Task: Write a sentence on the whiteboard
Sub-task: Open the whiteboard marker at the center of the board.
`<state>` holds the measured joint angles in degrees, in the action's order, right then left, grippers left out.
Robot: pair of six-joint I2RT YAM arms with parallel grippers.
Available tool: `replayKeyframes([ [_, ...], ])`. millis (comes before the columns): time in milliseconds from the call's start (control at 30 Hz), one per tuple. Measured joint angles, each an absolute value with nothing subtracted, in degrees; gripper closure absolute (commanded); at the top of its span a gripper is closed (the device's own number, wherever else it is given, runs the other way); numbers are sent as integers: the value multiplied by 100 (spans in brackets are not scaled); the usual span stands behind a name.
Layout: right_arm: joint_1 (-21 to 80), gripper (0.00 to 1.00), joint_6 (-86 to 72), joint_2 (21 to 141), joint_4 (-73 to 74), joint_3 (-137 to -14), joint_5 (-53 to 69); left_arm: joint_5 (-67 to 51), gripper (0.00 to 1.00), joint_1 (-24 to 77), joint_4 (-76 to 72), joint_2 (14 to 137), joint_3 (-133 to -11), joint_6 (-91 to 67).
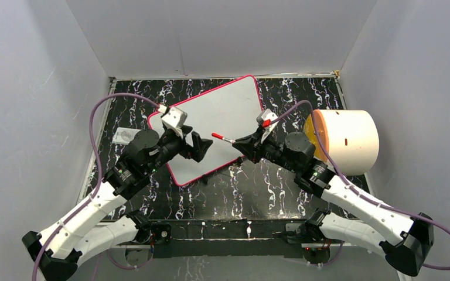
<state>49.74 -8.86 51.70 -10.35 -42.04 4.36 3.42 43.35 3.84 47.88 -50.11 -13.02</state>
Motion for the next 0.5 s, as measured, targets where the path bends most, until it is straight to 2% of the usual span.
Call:
replayKeyframes([
  [300,4974,100,-399,5046,462,-4829,1151,-1334,17,4335,486,4460,-4407,1361],
  [500,4974,100,-180,5083,930,-4963,1603,-2324,25,4335,445,4576,-4248,2512],
])
